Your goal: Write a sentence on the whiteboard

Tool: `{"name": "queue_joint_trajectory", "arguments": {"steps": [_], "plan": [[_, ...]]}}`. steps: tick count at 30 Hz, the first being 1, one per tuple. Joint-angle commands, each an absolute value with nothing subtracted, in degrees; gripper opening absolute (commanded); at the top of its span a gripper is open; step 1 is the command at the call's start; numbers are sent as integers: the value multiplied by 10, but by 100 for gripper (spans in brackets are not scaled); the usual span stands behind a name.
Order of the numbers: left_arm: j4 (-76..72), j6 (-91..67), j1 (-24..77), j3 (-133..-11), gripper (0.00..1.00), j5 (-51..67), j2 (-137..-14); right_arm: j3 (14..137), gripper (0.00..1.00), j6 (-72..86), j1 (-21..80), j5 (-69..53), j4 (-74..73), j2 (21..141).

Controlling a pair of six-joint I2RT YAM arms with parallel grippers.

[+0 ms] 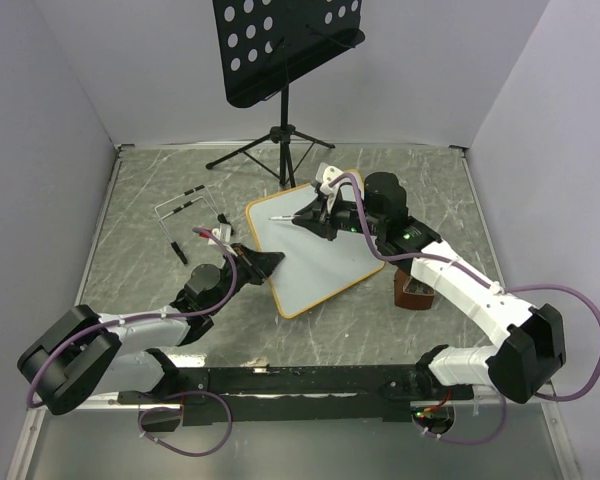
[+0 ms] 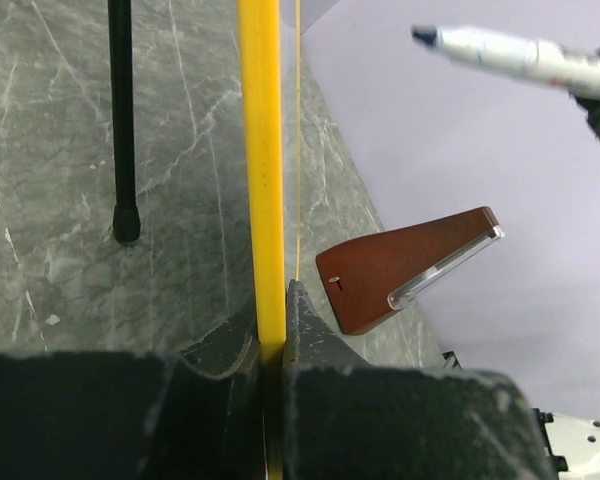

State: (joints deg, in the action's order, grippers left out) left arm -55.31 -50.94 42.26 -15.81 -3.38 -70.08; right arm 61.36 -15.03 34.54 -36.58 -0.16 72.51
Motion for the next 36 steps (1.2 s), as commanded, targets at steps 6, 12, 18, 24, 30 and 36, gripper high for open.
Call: {"name": "queue_joint_trajectory", "arguments": {"steps": [6, 12, 18, 24, 30, 36], "plan": [[-562, -436, 430, -179, 1, -5, -704, 606, 0, -145, 350, -365, 90, 744], [-569, -438, 429, -183, 1, 4, -712, 598, 0, -142, 350, -356, 98, 751], [-576, -440, 429, -181, 1, 6, -715, 593, 0, -142, 350, -347, 97, 754], [-582, -440, 429, -178, 1, 7, -714, 595, 0, -147, 350, -349, 86, 762], [-591, -444, 429, -172, 1, 7, -713, 593, 0, -153, 349, -355, 70, 766], [-591, -445, 428, -171, 1, 1, -710, 591, 0, -156, 350, -356, 56, 760]]}}
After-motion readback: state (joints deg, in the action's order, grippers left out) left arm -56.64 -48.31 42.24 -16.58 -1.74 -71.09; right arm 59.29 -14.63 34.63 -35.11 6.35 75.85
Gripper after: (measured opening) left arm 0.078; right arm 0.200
